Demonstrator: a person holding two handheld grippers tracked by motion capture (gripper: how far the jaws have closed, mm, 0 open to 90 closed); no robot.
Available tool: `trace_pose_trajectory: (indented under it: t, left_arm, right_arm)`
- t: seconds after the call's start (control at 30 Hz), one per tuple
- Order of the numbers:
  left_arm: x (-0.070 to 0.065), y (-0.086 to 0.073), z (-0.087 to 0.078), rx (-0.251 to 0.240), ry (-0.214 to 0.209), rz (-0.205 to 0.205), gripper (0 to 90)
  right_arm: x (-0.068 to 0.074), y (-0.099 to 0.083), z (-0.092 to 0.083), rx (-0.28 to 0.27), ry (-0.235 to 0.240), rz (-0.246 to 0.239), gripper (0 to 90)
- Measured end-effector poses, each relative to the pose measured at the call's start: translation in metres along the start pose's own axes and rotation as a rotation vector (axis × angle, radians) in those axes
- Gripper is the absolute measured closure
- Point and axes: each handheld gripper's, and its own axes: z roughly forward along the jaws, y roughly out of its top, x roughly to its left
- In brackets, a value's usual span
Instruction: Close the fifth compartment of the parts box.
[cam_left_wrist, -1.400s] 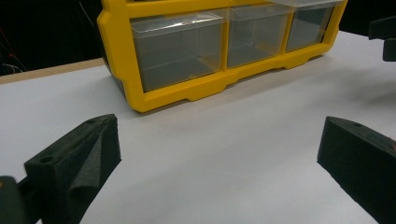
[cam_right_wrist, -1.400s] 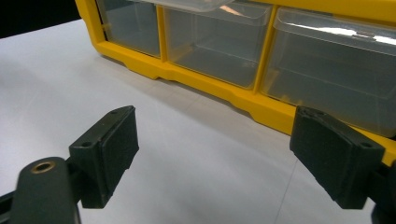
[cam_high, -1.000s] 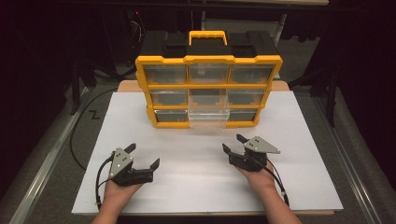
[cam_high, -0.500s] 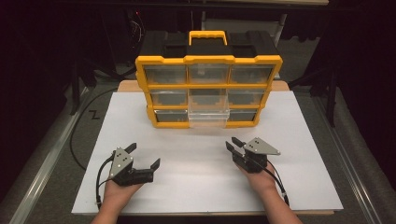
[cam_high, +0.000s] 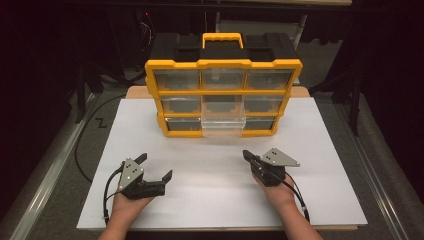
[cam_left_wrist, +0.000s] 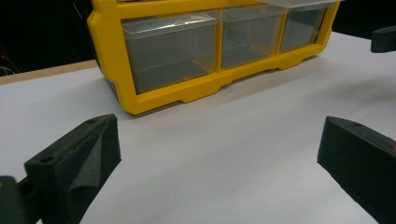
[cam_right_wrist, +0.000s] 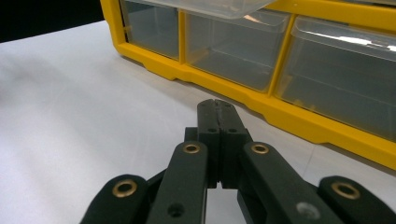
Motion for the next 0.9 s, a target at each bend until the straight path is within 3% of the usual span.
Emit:
trace_pose_trajectory:
  t: [0.47,0.9]
  left_arm:
    - [-0.002,0.0,0.001,0.009,-0.008,0.012,0.1]
    - [-0.002,-0.001,0.0,0.002,-0.02,0.015,0.1]
  right_arm:
    - [0.014,0.005,0.005,-0.019,0.033,-0.018,90.0]
    - [0.043,0.034,0.014,-0.076,0.1,-0.036,90.0]
